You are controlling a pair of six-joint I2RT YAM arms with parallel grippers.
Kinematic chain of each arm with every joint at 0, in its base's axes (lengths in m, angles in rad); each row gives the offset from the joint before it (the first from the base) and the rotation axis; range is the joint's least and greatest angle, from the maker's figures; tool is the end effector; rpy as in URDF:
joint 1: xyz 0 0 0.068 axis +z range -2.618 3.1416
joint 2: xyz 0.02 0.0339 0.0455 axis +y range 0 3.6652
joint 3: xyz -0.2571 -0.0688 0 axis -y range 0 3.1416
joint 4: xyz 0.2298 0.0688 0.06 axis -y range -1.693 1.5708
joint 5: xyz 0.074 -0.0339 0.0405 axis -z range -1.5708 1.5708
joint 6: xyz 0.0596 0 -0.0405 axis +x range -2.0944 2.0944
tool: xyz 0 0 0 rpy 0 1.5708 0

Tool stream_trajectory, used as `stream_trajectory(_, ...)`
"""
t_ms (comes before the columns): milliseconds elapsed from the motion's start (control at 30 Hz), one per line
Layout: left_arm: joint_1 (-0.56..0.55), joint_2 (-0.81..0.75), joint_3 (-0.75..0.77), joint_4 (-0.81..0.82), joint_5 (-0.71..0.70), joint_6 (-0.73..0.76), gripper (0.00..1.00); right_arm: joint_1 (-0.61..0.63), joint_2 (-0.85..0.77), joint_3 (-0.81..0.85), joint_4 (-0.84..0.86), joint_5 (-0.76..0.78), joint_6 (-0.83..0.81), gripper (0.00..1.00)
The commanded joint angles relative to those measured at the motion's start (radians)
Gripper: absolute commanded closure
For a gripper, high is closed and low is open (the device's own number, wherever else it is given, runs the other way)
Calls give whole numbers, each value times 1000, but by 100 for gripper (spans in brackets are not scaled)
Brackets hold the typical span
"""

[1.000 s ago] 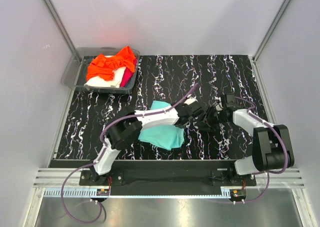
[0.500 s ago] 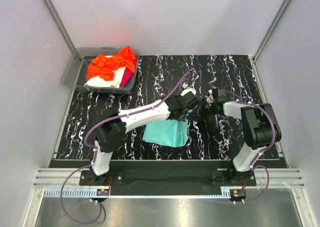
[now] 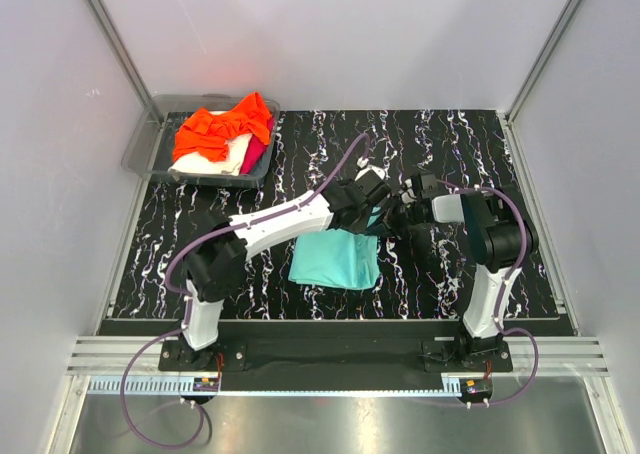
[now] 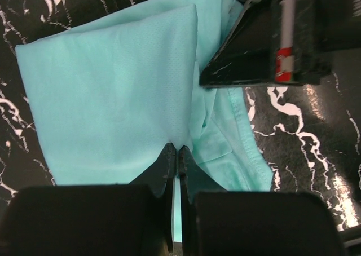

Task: Fold and stack the t-shirts
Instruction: Fold the tshirt

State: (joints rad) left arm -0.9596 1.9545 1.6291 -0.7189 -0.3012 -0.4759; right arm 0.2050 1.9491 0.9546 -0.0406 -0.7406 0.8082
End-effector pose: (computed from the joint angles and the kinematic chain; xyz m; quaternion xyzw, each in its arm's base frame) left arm 0.2549 -0.3330 0.2221 0.1907 0.9362 -0.0601 0.2891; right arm 0.3352 0.1108 0.0910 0.1756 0.8869 0.4249 0.0464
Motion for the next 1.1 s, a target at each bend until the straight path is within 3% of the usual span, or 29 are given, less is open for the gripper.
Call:
stream_trajectory(0,10,32,87,18,54,16,100,14,27,-2,15,43,-15,95)
stream_trajectory(300,30,129,190,10,148,22,100,14,25,-28,8,84,-17,96)
stream_trajectory(967,48,241,251,15,241,20,100,14,14,-10,-4,64,11,96)
stream_trajectory(1067,59,238,261,16,297,34,85,10,-22,6,-41,69,6,94)
